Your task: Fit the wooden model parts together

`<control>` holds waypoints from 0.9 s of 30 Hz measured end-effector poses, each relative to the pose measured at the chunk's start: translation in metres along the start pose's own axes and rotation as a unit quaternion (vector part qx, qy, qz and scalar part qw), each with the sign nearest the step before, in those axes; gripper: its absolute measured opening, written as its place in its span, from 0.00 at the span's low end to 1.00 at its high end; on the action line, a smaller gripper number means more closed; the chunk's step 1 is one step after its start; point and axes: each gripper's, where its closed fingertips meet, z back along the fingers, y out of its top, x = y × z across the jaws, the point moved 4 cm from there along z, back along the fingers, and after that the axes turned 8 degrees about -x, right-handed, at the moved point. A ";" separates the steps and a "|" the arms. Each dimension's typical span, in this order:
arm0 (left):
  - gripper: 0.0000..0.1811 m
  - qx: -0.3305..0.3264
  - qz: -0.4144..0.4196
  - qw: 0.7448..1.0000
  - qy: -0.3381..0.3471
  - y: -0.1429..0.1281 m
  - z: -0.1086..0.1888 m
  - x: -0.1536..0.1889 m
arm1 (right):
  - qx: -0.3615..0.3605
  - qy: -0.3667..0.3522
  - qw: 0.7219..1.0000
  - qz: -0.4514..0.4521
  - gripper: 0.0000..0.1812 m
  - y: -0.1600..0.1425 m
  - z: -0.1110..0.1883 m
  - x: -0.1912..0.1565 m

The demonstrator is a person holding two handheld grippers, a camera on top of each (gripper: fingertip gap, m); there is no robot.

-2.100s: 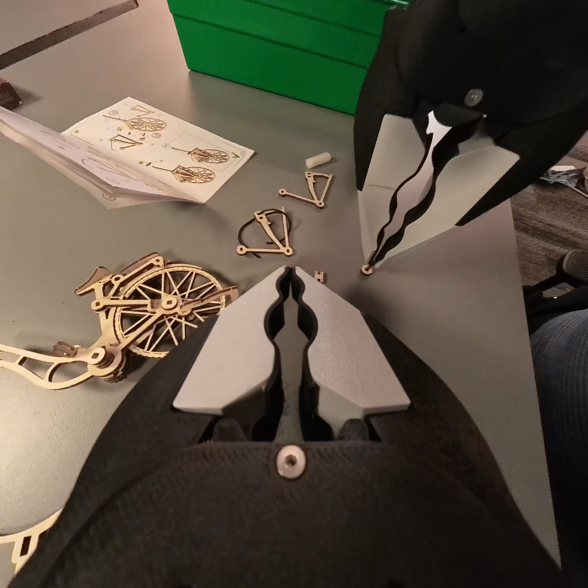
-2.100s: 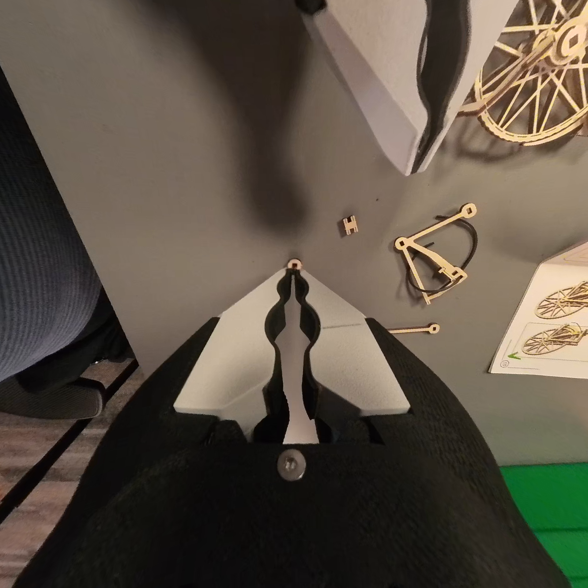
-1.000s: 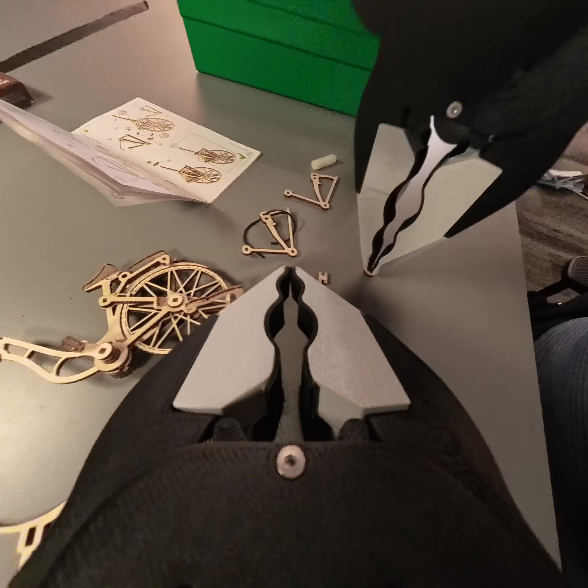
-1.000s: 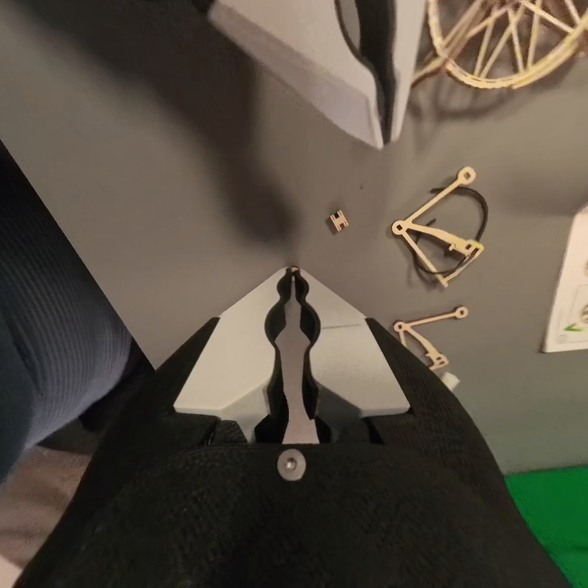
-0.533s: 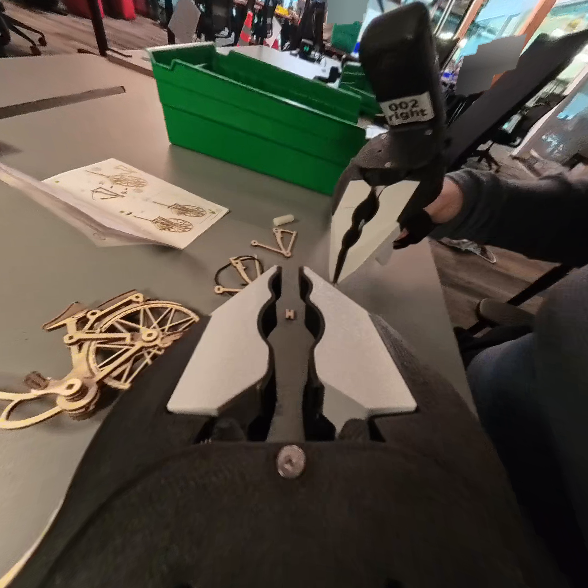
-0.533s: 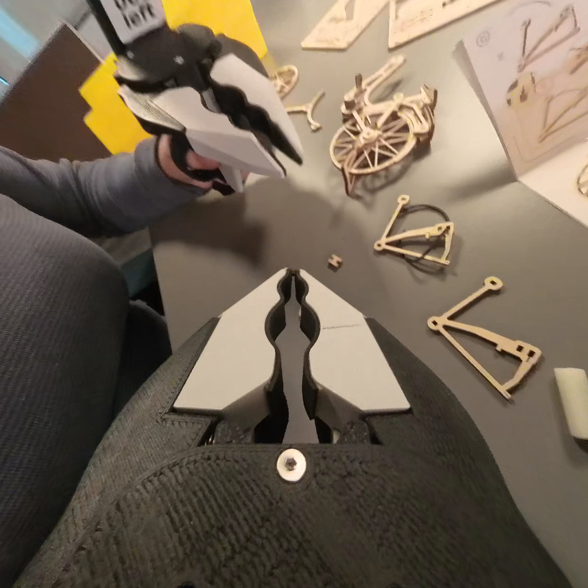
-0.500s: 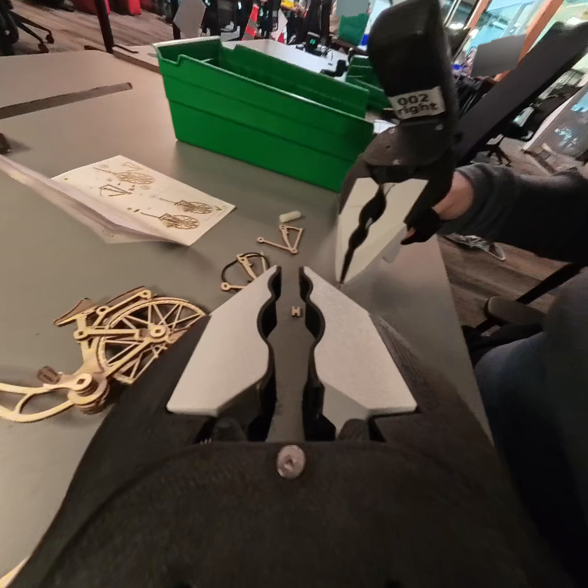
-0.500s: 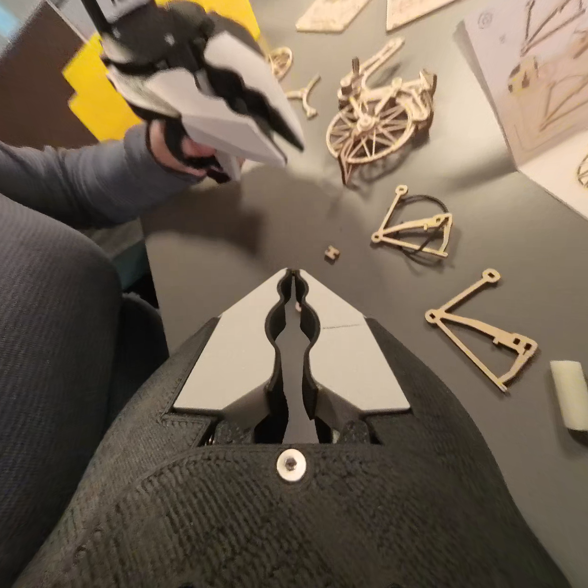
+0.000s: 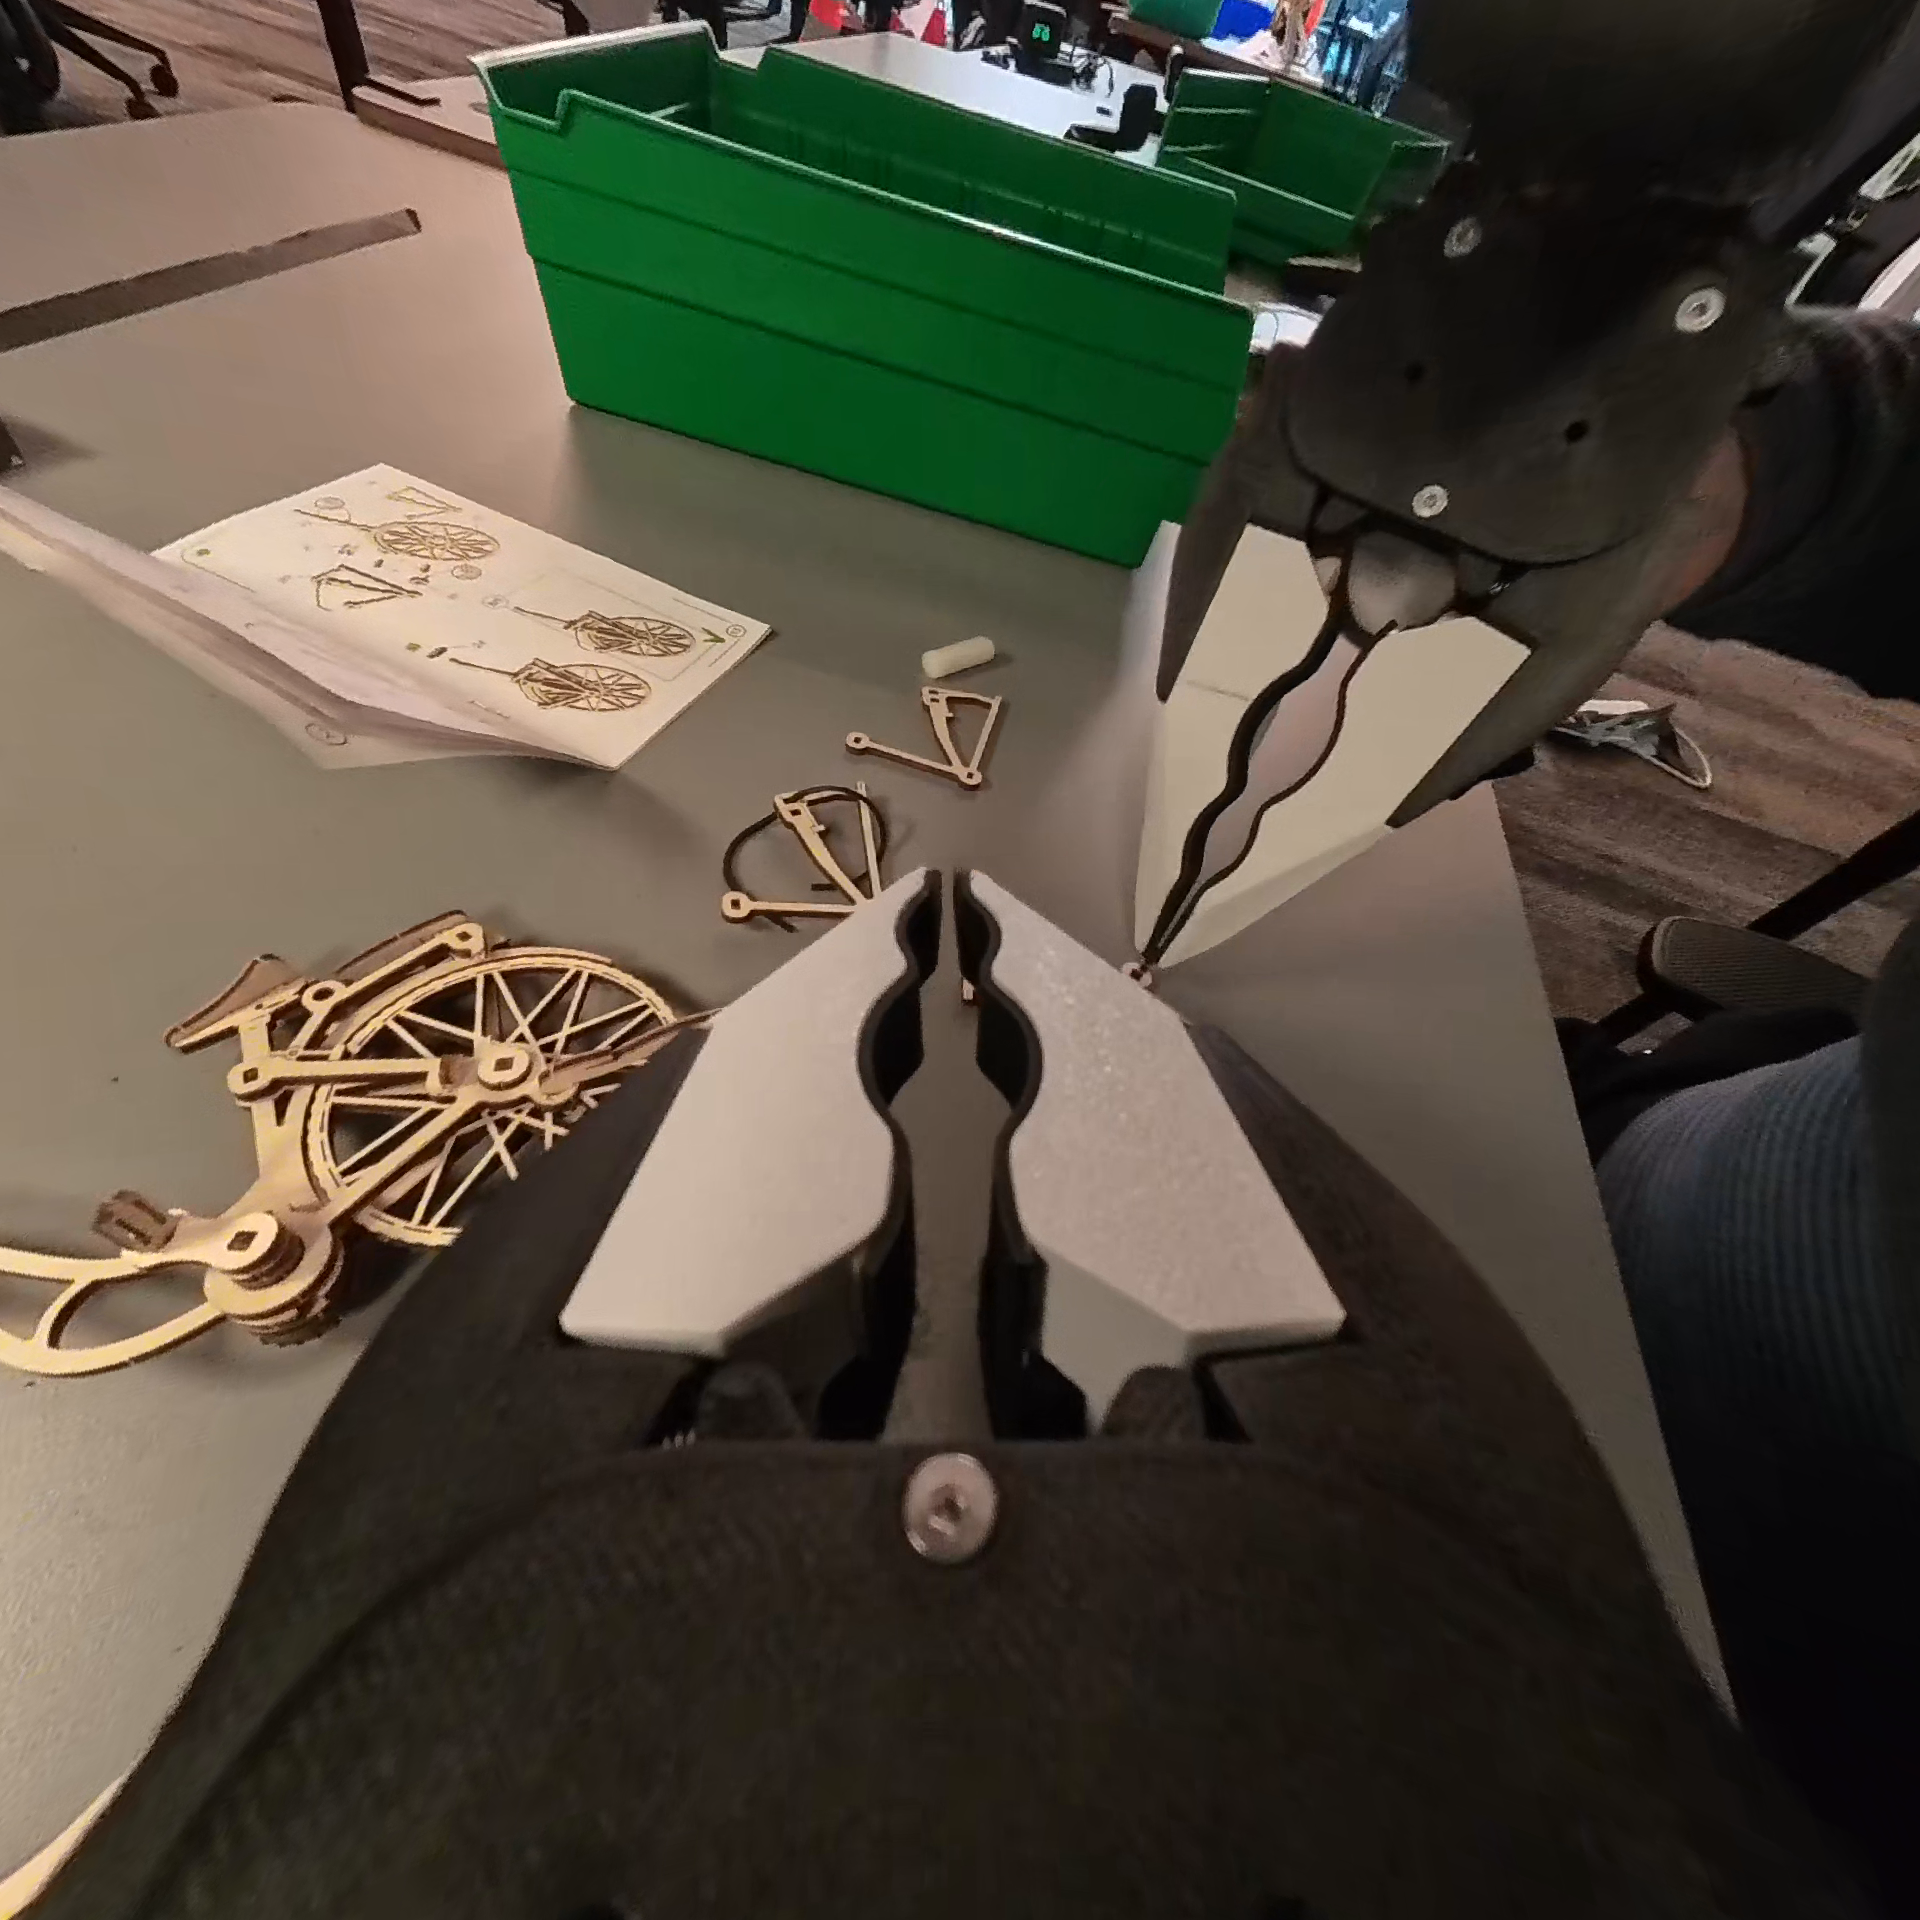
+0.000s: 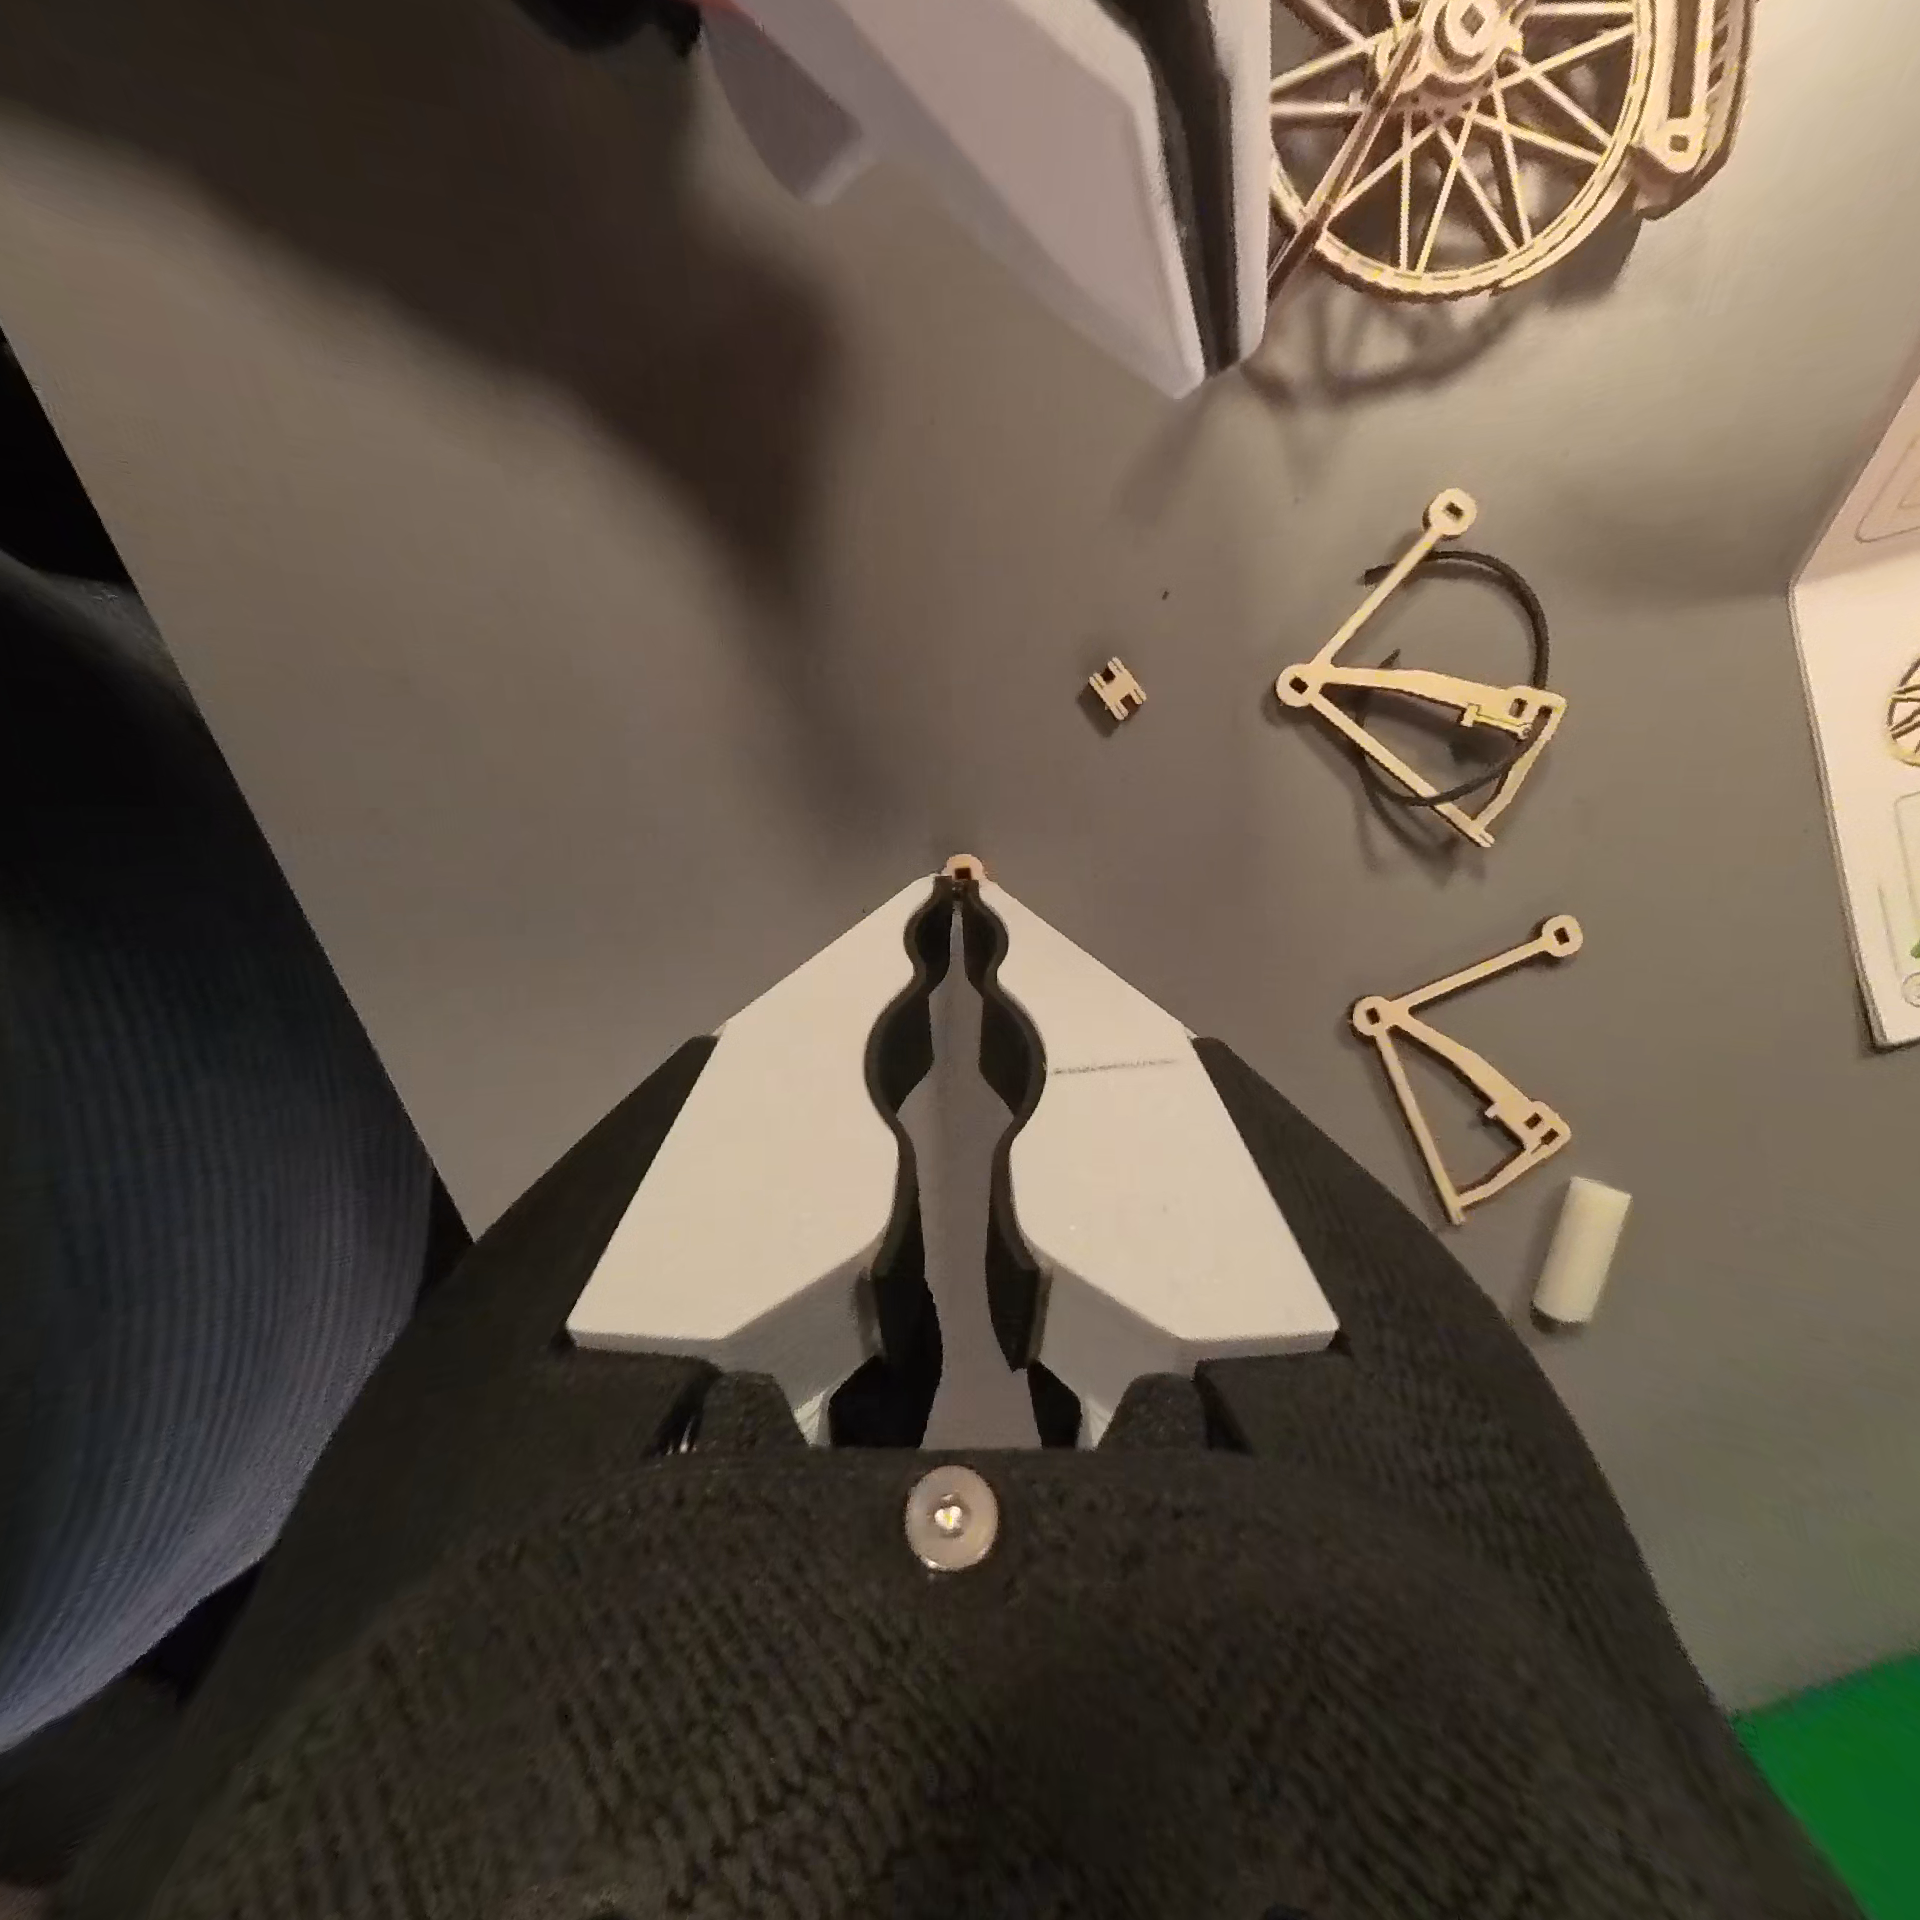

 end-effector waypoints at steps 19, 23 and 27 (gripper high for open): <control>0.00 -0.031 -0.005 0.999 -0.024 -0.005 -0.005 0.008 | -0.038 -0.004 0.999 0.035 0.00 0.004 -0.004 -0.001; 0.00 -0.113 0.004 0.989 -0.091 -0.019 -0.011 0.022 | 0.036 0.018 0.999 -0.015 0.00 -0.003 -0.005 0.000; 0.00 -0.153 0.002 0.983 -0.106 -0.030 -0.020 0.031 | 0.105 0.019 0.993 -0.055 0.00 -0.007 -0.006 -0.001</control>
